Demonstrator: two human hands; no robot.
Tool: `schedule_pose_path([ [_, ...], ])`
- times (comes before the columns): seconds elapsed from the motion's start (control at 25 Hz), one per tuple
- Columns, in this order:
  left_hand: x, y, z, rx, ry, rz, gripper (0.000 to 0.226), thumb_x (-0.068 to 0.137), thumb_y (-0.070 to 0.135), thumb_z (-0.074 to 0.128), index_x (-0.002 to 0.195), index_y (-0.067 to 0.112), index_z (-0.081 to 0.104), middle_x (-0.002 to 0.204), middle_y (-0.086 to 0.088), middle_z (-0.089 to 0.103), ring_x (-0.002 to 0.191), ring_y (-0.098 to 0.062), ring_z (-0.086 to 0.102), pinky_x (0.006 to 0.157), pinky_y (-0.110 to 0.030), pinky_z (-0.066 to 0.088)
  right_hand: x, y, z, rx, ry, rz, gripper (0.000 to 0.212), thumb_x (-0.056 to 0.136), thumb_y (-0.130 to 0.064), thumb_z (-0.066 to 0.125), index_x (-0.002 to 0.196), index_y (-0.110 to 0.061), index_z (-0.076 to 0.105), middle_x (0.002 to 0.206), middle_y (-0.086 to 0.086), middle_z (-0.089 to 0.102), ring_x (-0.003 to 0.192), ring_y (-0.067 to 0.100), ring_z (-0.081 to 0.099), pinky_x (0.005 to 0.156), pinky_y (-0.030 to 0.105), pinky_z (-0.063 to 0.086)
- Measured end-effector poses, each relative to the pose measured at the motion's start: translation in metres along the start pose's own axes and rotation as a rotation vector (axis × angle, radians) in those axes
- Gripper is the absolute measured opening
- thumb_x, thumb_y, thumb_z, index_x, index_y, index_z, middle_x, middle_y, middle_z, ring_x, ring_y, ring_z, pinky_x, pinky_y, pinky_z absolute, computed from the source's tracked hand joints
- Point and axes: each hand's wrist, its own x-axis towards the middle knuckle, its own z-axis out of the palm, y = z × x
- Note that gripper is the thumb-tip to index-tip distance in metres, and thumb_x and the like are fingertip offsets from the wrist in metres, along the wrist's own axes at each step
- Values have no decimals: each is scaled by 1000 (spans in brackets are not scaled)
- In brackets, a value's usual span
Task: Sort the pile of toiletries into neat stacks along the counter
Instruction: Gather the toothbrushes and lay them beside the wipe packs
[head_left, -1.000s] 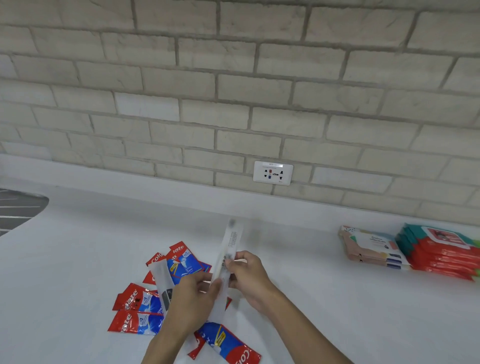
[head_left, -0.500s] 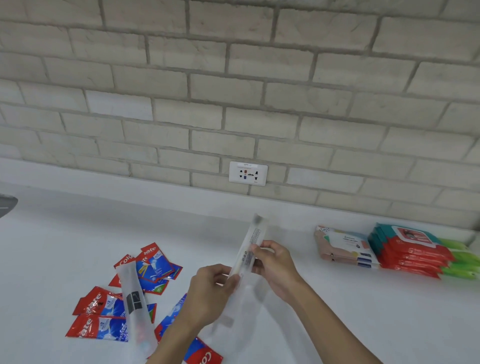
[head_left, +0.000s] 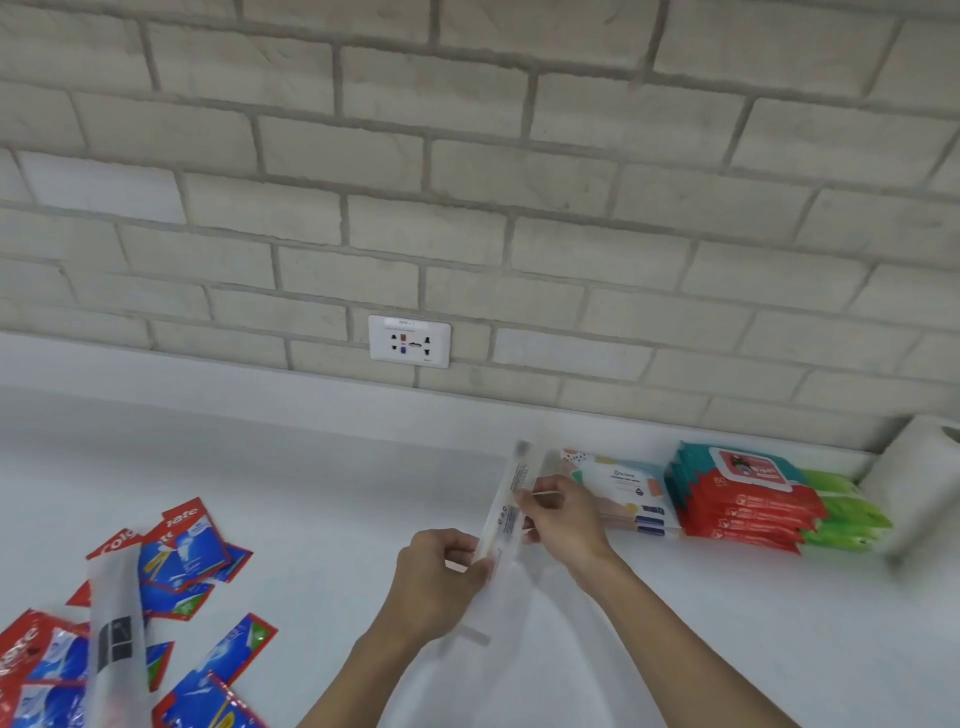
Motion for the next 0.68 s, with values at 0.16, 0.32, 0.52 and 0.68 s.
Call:
schedule_pose_path([
  [0.16, 21, 11, 41, -9, 24, -10, 17, 77, 31, 77, 90, 21, 70, 80, 4, 69, 64, -8, 68, 59, -16, 53, 33, 4, -30, -423, 67, -137, 16, 86, -29, 69, 97, -18, 65, 88, -5, 68, 78, 8, 62, 63, 8, 40],
  [0.32, 38, 16, 69, -20, 86, -27, 27, 80, 26, 75, 104, 18, 65, 84, 6, 67, 66, -6, 67, 53, -7, 47, 65, 10, -41, -728, 59, -220, 16, 89, -39, 62, 93, -26, 70, 97, -9, 71, 100, 16, 63, 90, 33, 47],
  [0.52, 51, 10, 88, -4, 116, -64, 31, 82, 23, 73, 111, 15, 65, 86, 8, 66, 68, -4, 66, 53, -7, 47, 92, 17, -40, -981, 80, -294, 18, 87, -40, 61, 79, -28, 71, 115, -2, 66, 116, 24, 55, 97, 39, 37],
  [0.68, 57, 1, 99, 20, 127, -102, 33, 83, 19, 72, 114, 13, 65, 92, 3, 67, 72, -7, 67, 55, -8, 47, 95, 23, -40, -1031, 54, -291, 16, 88, -37, 63, 83, -25, 73, 116, 6, 59, 117, 32, 48, 96, 38, 38],
])
